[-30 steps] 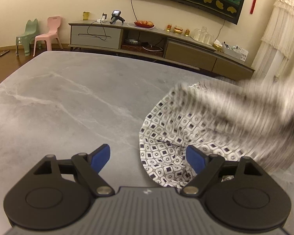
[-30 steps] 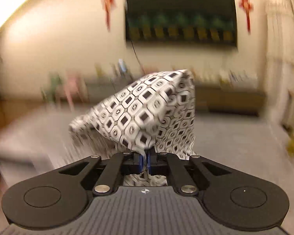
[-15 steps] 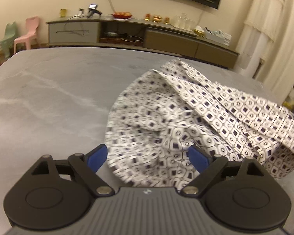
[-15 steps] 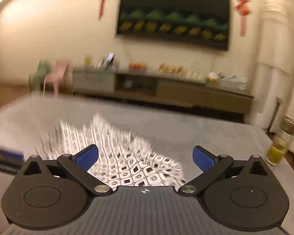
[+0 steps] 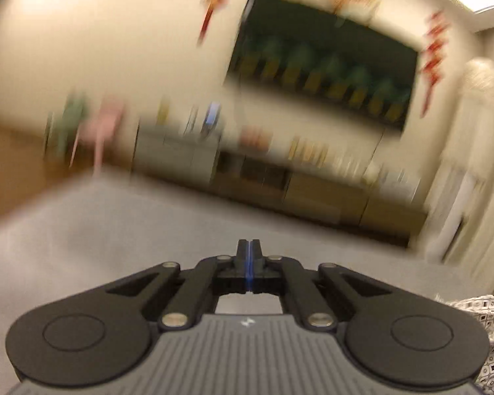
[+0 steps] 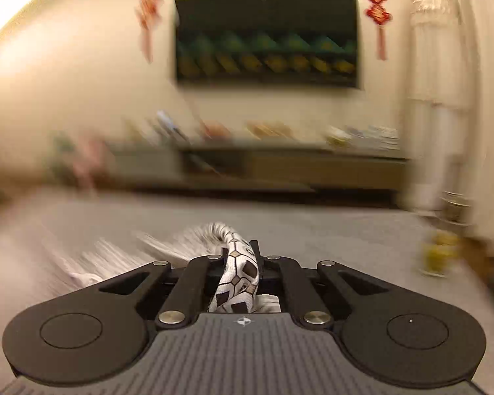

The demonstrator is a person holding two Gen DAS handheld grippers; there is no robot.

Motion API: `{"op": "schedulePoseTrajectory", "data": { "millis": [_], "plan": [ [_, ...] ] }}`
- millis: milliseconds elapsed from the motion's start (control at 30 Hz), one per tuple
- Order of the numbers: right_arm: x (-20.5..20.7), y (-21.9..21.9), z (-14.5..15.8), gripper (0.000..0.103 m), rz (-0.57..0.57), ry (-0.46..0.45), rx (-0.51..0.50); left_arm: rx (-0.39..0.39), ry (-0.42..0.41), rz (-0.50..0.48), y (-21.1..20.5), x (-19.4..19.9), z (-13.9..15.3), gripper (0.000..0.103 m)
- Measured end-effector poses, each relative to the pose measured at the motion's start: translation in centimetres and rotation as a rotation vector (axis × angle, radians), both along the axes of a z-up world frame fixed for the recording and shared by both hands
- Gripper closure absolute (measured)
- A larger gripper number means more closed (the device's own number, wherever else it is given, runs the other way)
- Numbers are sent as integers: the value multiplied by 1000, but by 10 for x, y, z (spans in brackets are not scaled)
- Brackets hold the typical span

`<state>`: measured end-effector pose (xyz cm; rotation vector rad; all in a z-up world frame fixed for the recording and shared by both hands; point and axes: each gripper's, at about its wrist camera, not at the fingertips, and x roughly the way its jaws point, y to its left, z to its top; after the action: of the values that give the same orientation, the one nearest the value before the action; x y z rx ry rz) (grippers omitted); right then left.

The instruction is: Fold clothes

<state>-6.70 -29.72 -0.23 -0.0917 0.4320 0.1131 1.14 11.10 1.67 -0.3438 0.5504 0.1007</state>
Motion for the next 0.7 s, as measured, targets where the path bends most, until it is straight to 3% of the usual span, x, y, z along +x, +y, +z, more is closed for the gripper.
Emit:
{"op": "schedulePoseTrajectory", "data": {
  "millis": [33, 67, 133, 200, 233, 267, 333, 433, 467, 500, 533, 567, 600, 633, 700],
  "plan": [
    [7, -8, -19, 99, -63, 41, -67, -54, 72, -31, 1, 6, -15, 98],
    [10, -12, -25, 97, -78, 52, -36, -94, 116, -67, -4, 9, -26, 94],
    [15, -19, -36, 94, -110, 72, 25, -78, 149, -142, -25, 9, -36, 59],
    [21, -24, -44, 62, -134, 83, 80, -4, 154, -203, -51, 6, -40, 37],
    [21, -12, -30, 33, -102, 33, 65, 30, 157, -226, -63, 8, -42, 33],
    [22, 1, -16, 19, -68, -14, 49, 63, 162, -249, -75, 9, -44, 31],
    [39, 27, 7, 14, 39, -42, -7, 79, 179, -278, -91, 15, -50, 22],
    [86, 88, -5, 8, 257, 98, -153, 154, 197, -293, -112, 22, -63, 22],
    [106, 108, -17, 9, 322, 165, -219, 183, 191, -293, -118, 25, -67, 24],
    [129, 124, -34, 12, 366, 241, -284, 211, 183, -294, -122, 28, -71, 51],
    [149, 133, -50, 34, 376, 304, -323, 222, 184, -293, -123, 33, -73, 101],
    [168, 141, -64, 97, 381, 364, -362, 230, 187, -291, -123, 38, -75, 99],
    [184, 140, -73, 102, 356, 400, -395, 223, 153, -263, -115, 36, -66, 102],
    [192, 134, -69, 103, 334, 378, -402, 213, 111, -228, -104, 34, -56, 102],
    [195, 112, -34, 103, 260, 270, -323, 179, 18, -160, -81, 25, -29, 102]
  ]
}}
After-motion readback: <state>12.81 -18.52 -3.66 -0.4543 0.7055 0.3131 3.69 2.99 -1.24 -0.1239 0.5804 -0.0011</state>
